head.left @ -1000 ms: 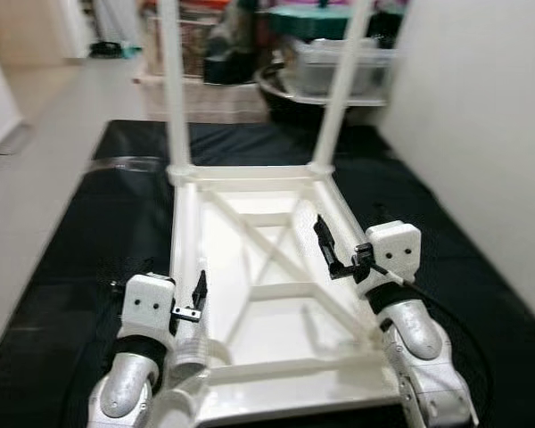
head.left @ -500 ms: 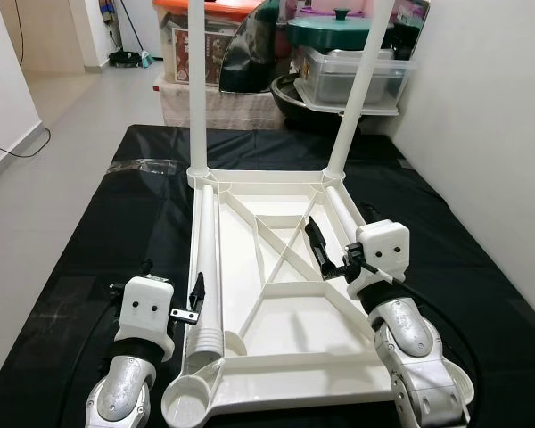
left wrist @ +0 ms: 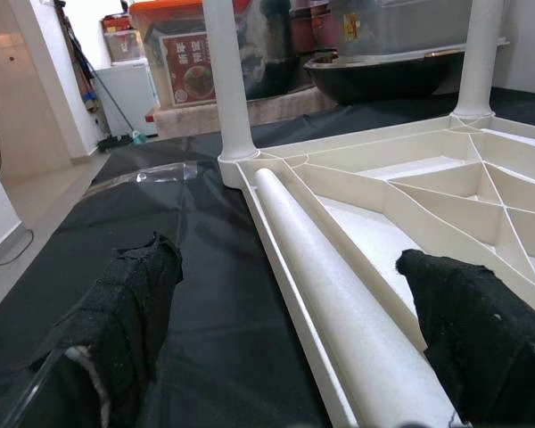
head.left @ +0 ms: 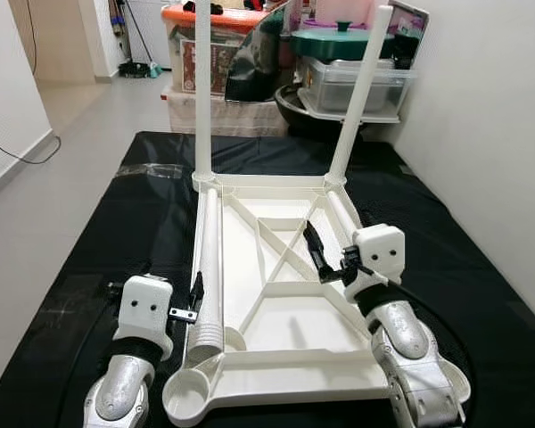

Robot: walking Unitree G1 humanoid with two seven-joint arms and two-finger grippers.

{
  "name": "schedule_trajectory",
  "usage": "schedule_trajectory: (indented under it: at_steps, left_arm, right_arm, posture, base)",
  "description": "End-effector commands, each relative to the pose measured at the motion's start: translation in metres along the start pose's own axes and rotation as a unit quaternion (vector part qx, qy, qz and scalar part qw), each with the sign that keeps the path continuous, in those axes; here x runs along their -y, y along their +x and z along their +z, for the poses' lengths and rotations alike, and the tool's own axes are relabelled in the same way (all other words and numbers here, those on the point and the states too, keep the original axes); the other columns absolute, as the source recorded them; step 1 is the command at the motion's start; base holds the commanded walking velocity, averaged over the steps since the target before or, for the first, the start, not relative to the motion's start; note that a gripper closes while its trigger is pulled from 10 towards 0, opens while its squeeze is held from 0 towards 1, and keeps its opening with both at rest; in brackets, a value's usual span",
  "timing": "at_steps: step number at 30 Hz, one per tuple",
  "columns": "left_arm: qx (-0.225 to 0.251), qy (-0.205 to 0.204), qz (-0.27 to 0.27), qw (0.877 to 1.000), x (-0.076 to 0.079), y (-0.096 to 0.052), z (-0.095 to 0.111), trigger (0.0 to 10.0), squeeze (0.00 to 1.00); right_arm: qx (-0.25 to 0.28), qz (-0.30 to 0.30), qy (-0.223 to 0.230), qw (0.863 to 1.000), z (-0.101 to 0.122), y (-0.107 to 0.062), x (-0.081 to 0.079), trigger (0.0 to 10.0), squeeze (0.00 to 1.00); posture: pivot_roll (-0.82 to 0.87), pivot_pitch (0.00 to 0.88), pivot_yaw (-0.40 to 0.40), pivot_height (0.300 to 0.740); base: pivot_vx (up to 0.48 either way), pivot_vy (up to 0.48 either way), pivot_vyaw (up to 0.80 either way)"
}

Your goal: Building children table

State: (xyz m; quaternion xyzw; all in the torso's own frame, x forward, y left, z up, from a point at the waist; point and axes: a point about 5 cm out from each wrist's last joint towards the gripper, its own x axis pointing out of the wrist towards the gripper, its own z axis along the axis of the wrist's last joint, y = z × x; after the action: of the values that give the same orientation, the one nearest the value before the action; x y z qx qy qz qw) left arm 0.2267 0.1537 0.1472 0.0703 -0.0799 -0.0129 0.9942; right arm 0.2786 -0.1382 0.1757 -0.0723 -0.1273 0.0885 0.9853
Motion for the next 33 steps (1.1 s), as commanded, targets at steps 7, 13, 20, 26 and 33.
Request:
schedule_trajectory:
  at_steps: [7,13,20,26,33]
  left_arm:
    - [-0.005,-0.011,0.012,1.000,-0.0043,0.0005,-0.0019,10.0,0.00]
    - [-0.007,-0.013,0.016,1.000,-0.0039,0.0008,-0.0026,10.0,0.00]
    - [-0.008,-0.014,0.019,1.000,-0.0048,0.0000,-0.0025,10.0,0.00]
    - [-0.008,-0.015,0.022,1.000,-0.0053,0.0009,-0.0025,10.0,0.00]
    - [-0.007,-0.020,0.021,1.000,-0.0052,0.0020,-0.0028,10.0,0.00]
  right_arm:
    - [-0.006,-0.005,0.000,1.000,-0.0051,0.0015,0.0010,10.0,0.00]
    - [-0.009,-0.011,-0.004,1.000,-0.0070,-0.0007,0.0059,10.0,0.00]
    - [-0.011,-0.013,-0.003,1.000,-0.0079,-0.0013,0.0068,10.0,0.00]
    - [-0.011,-0.013,-0.004,1.000,-0.0087,0.0011,0.0063,10.0,0.00]
    - [-0.013,-0.015,-0.006,1.000,-0.0097,0.0020,0.0077,10.0,0.00]
  posture:
    - [0.09,0.000,-0.095,0.740]
    - [0.09,0.000,-0.089,0.740]
    - [0.09,0.000,-0.091,0.740]
    - [0.09,0.000,-0.093,0.740]
    - [0.09,0.000,-0.092,0.740]
  base:
    - [-0.178,0.000,0.00]
    - [0.000,0.000,0.00]
    - [0.000,0.000,0.00]
    - [0.000,0.000,0.00]
    - [0.000,0.000,0.00]
